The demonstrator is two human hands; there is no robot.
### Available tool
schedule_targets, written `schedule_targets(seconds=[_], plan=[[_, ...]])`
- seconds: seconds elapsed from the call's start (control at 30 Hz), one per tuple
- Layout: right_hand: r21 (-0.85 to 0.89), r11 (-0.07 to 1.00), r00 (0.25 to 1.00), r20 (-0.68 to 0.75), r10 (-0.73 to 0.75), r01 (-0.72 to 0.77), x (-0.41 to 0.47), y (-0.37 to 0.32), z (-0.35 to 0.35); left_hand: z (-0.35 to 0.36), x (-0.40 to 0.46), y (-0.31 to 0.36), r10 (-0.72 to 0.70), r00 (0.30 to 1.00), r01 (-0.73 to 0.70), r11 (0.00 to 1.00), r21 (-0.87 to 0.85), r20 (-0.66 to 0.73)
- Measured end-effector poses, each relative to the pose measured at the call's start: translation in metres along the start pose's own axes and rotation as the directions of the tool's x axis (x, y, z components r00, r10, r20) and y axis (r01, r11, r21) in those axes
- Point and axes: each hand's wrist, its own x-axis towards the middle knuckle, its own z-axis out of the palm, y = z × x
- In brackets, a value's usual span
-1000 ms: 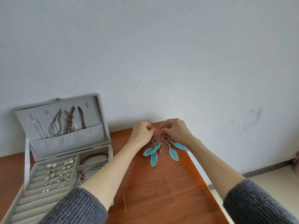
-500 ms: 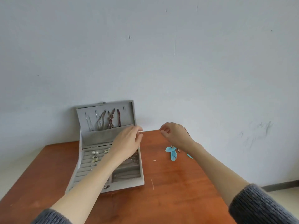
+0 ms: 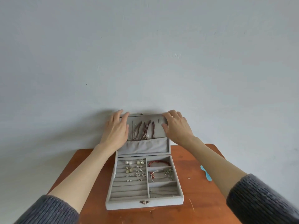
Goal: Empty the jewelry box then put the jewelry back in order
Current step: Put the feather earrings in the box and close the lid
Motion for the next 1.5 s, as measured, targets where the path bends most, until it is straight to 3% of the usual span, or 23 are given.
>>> schedule_targets(seconds=[0.13,0.33,0.57,0.8,1.03,1.3,1.5], plan=[[-0.061,0.998,1.0,0.017,0.002,-0.001,0.016,-0.006,0.012,0.008,0.008,-0.01,0.016,1.0,-0.015,0.999,-0.052,0.002],[-0.183,0.983,0.999,-0.051,-0.01,0.0,0.02,-0.012,0.02,0.0,0.013,-0.014,0.104,0.995,-0.104,0.992,0.071,-0.002],[-0.153,0.987,0.953,-0.291,-0.083,0.04,-0.004,-0.021,0.006,-0.021,-0.005,-0.005,0.138,0.983,-0.121,0.983,0.134,-0.123],[-0.069,0.99,0.968,-0.211,-0.137,0.125,-0.047,-0.035,-0.02,-0.046,-0.053,0.007,0.202,0.969,-0.205,0.979,-0.006,-0.142],[-0.107,0.986,0.98,-0.14,-0.144,0.13,-0.112,-0.041,-0.015,-0.057,-0.111,0.017,0.3,0.951,-0.299,0.954,0.024,-0.074],[-0.203,0.974,0.987,-0.105,-0.121,0.098,-0.167,-0.048,0.015,-0.039,-0.169,0.024,0.261,0.964,-0.263,0.963,0.061,0.038],[-0.133,0.987,0.988,-0.118,-0.101,0.085,-0.193,-0.048,0.04,-0.024,-0.2,0.028,0.231,0.969,-0.224,0.971,-0.08,0.092]])
